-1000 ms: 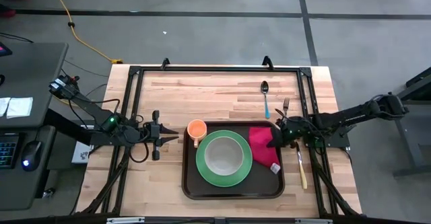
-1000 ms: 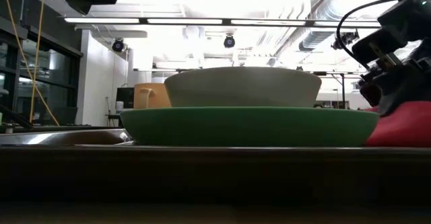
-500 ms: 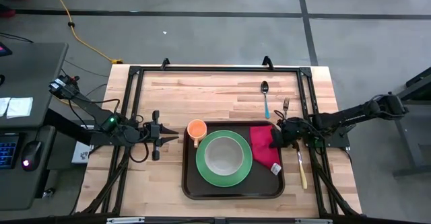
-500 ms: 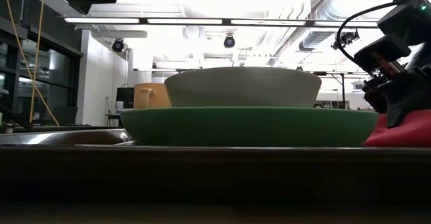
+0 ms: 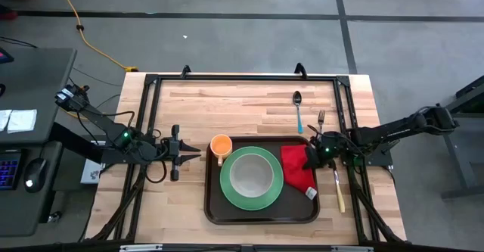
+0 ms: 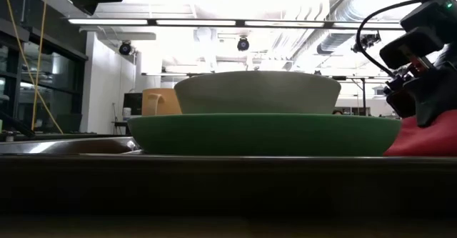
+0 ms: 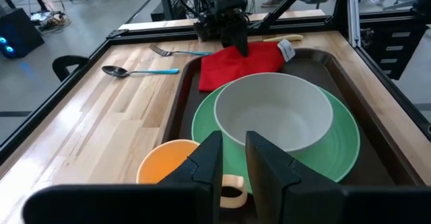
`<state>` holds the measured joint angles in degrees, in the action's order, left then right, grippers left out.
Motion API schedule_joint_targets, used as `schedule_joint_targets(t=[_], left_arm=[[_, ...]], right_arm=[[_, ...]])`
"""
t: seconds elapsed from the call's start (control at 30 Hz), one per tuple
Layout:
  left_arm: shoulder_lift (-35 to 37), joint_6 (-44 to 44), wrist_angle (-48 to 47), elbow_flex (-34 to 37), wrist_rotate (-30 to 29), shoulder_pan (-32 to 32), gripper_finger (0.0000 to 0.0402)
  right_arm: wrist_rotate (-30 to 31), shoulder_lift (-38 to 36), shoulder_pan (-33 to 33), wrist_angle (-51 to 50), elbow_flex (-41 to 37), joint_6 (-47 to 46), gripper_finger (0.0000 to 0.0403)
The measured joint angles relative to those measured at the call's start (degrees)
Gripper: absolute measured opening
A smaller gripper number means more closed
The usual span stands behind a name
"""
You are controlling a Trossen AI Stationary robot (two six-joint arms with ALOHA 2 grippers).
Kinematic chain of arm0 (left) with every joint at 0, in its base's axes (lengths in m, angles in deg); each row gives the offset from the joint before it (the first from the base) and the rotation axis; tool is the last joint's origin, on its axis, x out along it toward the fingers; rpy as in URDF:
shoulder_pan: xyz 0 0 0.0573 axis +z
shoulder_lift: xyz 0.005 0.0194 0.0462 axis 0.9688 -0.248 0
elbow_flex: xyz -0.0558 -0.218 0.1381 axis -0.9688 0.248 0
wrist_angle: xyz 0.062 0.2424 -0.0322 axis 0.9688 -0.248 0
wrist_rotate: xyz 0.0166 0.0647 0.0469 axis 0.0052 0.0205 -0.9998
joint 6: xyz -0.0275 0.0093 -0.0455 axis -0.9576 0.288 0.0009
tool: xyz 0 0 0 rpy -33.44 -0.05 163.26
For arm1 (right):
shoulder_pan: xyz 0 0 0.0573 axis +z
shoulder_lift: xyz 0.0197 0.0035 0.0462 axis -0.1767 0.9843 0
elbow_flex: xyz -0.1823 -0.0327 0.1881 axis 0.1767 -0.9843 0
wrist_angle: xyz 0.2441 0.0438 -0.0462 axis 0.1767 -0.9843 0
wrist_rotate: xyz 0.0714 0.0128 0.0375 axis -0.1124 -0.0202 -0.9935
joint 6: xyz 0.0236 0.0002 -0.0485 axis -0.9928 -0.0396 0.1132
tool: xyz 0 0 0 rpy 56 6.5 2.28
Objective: Set up tray
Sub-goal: Put the red table napkin on the black tray to the right of the green plate
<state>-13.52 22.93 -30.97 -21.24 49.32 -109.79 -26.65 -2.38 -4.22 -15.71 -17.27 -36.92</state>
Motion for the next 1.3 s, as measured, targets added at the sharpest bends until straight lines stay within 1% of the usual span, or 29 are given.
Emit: schedule_joint_targets(t=[0.23, 0.37, 0.63, 0.83, 1.03, 1.3], left_arm=[[0.0, 0.0, 0.0, 0.0, 0.2, 0.0, 0.0097], [0.0, 0.0, 0.0, 0.0, 0.3, 0.0, 0.0097], [0.0, 0.0, 0.0, 0.0, 0.4, 0.0, 0.0097], [0.0, 0.1, 0.0, 0.0, 0.4, 0.0, 0.0097], [0.0, 0.4, 0.0, 0.0, 0.4, 0.0, 0.0097], [0.0, 1.1, 0.0, 0.0, 0.4, 0.0, 0.0097]], right_arm=[[0.0, 0.0, 0.0, -3.7, 0.0, -0.2, 0.0068], [-3.6, 0.0, -0.9, -3.5, 0.0, -0.2, 0.0079], [-11.5, -0.1, -5.6, -3.5, 0.0, 1.6, 0.0079], [-15.6, -0.1, -8.7, -3.8, 0.0, 2.9, 0.0079], [-18.6, -0.1, -10.1, -6.1, 0.0, 4.3, 0.0079], [-24.2, -0.1, -10.2, -6.1, 0.0, 4.2, 0.0078]])
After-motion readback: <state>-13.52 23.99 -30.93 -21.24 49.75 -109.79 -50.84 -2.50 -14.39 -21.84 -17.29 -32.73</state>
